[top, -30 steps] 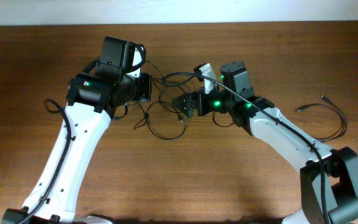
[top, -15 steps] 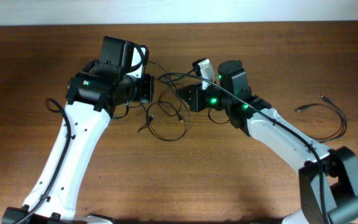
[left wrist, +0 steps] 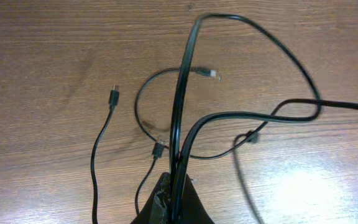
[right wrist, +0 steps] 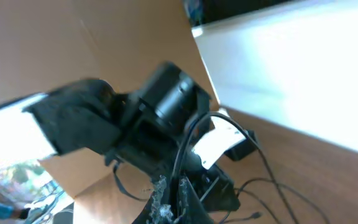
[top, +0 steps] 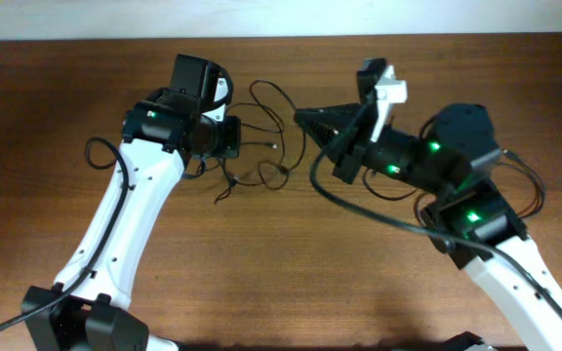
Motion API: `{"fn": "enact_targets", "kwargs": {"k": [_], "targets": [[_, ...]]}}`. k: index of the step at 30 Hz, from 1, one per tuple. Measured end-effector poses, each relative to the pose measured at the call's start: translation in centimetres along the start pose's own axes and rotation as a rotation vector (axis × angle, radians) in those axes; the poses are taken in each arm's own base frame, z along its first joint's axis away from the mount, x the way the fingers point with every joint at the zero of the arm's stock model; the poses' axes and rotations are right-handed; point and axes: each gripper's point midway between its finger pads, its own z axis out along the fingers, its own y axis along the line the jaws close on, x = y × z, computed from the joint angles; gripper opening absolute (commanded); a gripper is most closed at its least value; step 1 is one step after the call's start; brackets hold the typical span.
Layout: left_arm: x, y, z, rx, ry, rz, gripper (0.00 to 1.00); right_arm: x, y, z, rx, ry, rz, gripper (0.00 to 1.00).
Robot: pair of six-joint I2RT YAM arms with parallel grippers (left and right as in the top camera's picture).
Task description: Untangle cables
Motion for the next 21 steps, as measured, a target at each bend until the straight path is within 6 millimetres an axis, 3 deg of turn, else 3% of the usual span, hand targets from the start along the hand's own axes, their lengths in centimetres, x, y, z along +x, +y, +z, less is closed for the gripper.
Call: {"fn": "enact_targets", "kwargs": {"k": [5,11,21], "targets": [[-0.2,2.5,0.2,-0.034,0.004,-0.054,0.0,-3.3,2.2,-2.6,-0.003,-0.101,-0.081,0.03],[0.6,3.5,2.5,-0.059,0.077,-0.073,0.0,-7.2,1.0,-7.4,0.117,-0.219,-0.158,0.04],[1.3,3.7,4.0,-0.065,0.122,-0.075,0.0,-9.1,0.9,-10.6,0.195,-0.285,-0.21,0.04]]}}
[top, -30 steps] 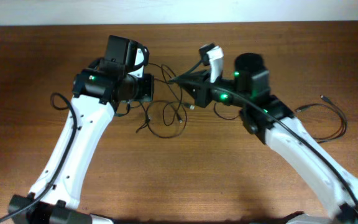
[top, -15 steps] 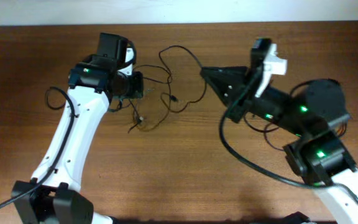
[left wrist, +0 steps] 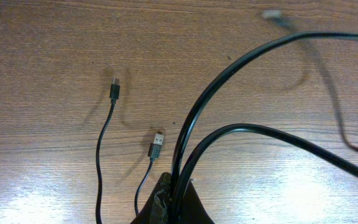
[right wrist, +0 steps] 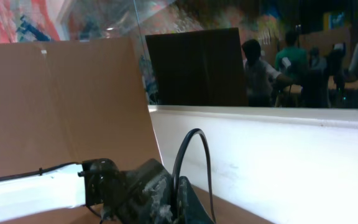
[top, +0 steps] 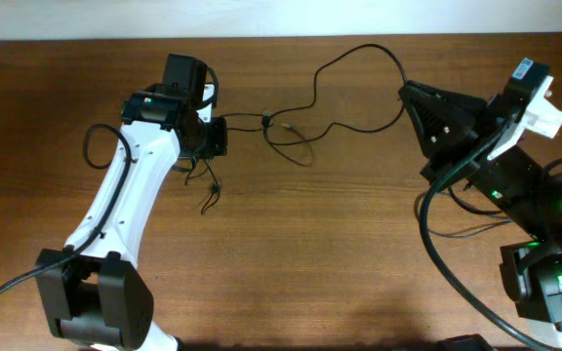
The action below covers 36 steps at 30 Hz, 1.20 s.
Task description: Untangle cables
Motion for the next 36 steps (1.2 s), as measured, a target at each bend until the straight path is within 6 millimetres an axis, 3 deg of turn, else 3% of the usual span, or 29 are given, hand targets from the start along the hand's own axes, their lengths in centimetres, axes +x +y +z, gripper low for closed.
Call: {"fn": "enact_targets", "kwargs": {"k": [5,7,15,20,24,25,27,29,31,35,36], "targets": [[0.0,0.0,0.0,-0.001,0.0,0.0,0.0,2.6,-1.1,-0.1,0.041,0.099,0.083,0.07],[0.0,0.0,0.0,-0.001,0.0,0.0,0.0,4.7,-1.8,-0.2,0.073,0.177,0.147,0.15],[0.0,0.0,0.0,-0.001,0.0,0.0,0.0,15.8,-4.3,0.3,0.078,0.542,0.472,0.11],[0.0,0.0,0.0,0.0,0.0,0.0,0.0,21.9,-5.7,-0.4,0.124,0.732,0.649,0.48],[0.0,0.0,0.0,0.0,0.0,0.0,0.0,25.8,-6.7,-0.3,0.12,0.833,0.701,0.55],[0.0,0.0,0.0,0.0,-0.001,0.0,0.0,27.3,-7.0,-0.1,0.12,0.867,0.72,0.55],[0.0,0.0,0.0,0.0,-0.001,0.0,0.0,32.2,-7.1,0.2,0.116,0.981,0.786,0.57],[0.0,0.0,0.0,-0.001,-0.001,0.0,0.0,34.5,-6.6,0.6,0.096,1.029,0.801,0.6],[0.0,0.0,0.0,0.0,0.0,0.0,0.0,37.6,-5.7,1.1,0.067,1.091,0.815,0.67],[0.0,0.0,0.0,0.0,-0.001,0.0,0.0,41.0,-4.6,2.8,0.001,1.112,0.774,0.98],[0.0,0.0,0.0,0.0,-0.001,0.0,0.0,41.3,-4.5,2.9,0.003,1.115,0.765,0.98]]}}
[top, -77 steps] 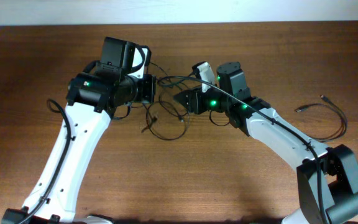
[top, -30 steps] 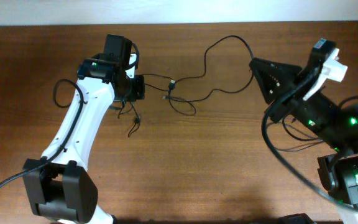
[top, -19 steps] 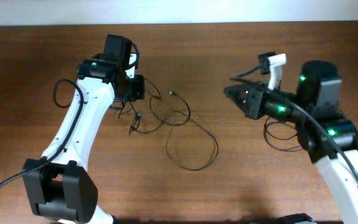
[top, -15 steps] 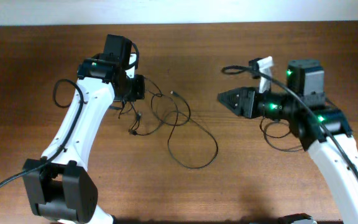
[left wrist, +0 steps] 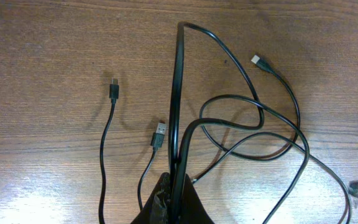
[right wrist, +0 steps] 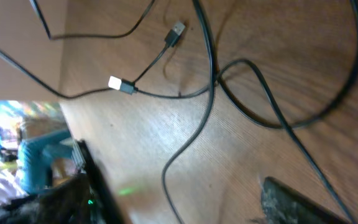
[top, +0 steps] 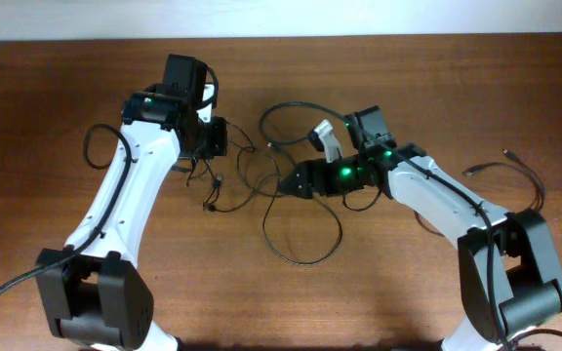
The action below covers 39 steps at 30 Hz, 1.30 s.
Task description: Untangle cables
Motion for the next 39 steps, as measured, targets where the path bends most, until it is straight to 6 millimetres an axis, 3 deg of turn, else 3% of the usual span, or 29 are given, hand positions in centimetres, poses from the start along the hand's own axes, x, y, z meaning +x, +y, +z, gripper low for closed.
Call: {"fn": "enact_targets", "kwargs": {"k": [2,6,10,39], "targets": [[0.0,0.0,0.0,0.0,0.001,0.0,0.0,-0.1,-0.5,0.3,0.04,-0.008,-0.013,0.98],[0.0,0.0,0.0,0.0,0.0,0.0,0.0,-1.0,-3.4,-0.1,0.217,-0.06,-0.016,0.98],[0.0,0.0,0.0,0.0,0.0,0.0,0.0,-1.4,-4.7,-0.5,0.294,-0.082,-0.012,0.98],[0.0,0.0,0.0,0.0,0.001,0.0,0.0,-1.5,-5.1,-0.6,0.317,-0.089,-0.012,0.98]]}}
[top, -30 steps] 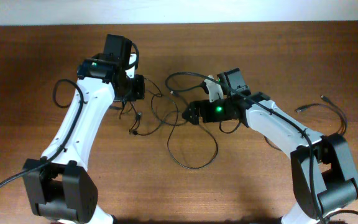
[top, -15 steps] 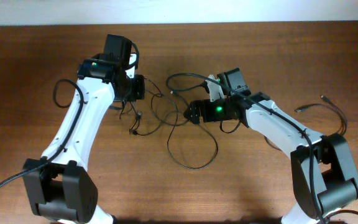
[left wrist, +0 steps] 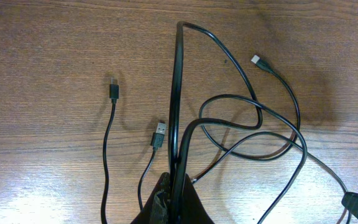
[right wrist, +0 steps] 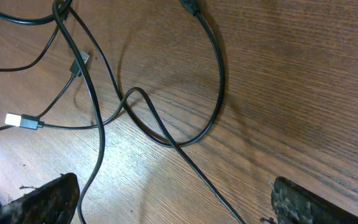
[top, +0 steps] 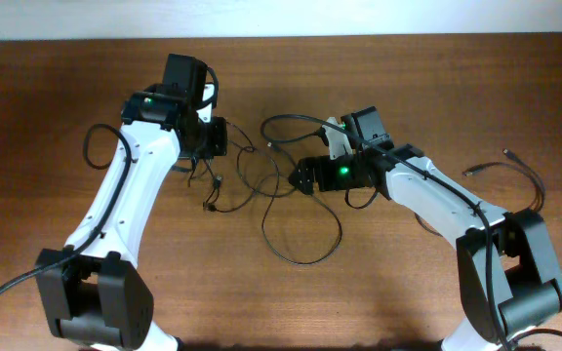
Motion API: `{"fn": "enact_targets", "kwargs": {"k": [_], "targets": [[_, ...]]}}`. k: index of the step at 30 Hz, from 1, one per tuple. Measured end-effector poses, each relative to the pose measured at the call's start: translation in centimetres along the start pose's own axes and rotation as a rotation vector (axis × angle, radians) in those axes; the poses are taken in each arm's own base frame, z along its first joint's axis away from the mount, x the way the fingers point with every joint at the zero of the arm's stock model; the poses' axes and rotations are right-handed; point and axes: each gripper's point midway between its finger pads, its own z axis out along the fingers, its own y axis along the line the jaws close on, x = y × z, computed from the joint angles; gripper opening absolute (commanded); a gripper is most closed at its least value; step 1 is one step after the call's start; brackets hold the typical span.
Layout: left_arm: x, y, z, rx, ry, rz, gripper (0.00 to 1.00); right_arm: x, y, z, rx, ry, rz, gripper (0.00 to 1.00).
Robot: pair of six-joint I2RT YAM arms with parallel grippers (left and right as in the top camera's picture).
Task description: Untangle cables
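Several thin black cables [top: 261, 166] lie tangled on the wooden table between my arms, and one loop [top: 305, 234] spreads toward the front. My left gripper [top: 224, 137] is shut on a doubled black cable [left wrist: 178, 112] that rises from its fingertips [left wrist: 166, 198]. USB plugs [left wrist: 158, 132] lie loose beside it. My right gripper [top: 299, 177] hovers over the right side of the tangle. It stands wide open, its fingers [right wrist: 306, 202] far apart over a cable strand [right wrist: 194, 163] and touching nothing. A white-tipped plug [right wrist: 22, 120] lies to its left.
Another thin black cable [top: 515, 171] with small plugs lies apart near the right edge of the table [top: 281, 302]. A pale wall borders the far edge. My left arm's own cable [top: 94, 151] loops out beside it.
My right wrist has turned so that its open fingers face flat down on the table over the tangle. The left gripper and the cables have not moved.
Both grippers were shut on cable close together at the middle. Then my right gripper was raised far to the right, stretching the cable from the left one. Later it was back at the middle, open, with the cable in loops on the table, as it is now.
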Motion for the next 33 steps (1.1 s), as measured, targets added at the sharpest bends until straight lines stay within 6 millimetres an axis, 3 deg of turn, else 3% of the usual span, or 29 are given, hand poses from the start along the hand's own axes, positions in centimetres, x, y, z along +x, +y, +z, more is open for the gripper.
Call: {"fn": "enact_targets", "kwargs": {"k": [8,14,17,19,20,27,33], "targets": [[0.0,0.0,0.1,0.0,-0.002,0.0,0.0,0.0,0.0,0.0,0.0,0.0,0.001,0.98],[-1.7,-0.7,0.2,0.019,-0.075,0.009,0.0,-0.2,0.1,0.0,-0.003,-0.008,-0.004,0.98],[-1.1,-0.6,1.0,0.019,-0.061,0.009,0.0,0.2,0.0,0.0,-0.002,0.008,0.005,0.99],[-1.0,-0.9,1.5,0.037,-0.06,0.009,0.0,0.8,0.2,0.0,-0.016,0.033,0.032,0.73],[-1.0,-1.0,1.5,0.045,-0.061,0.01,0.0,0.7,0.4,0.0,-0.025,0.032,0.044,0.7],[-1.0,-1.3,1.5,0.061,-0.06,0.01,0.0,-2.0,1.2,0.0,-0.053,-0.076,0.005,0.65],[-1.2,-1.3,1.5,0.065,-0.068,0.011,0.0,-3.9,1.6,2.7,-0.043,-0.164,-0.037,0.61]]}}
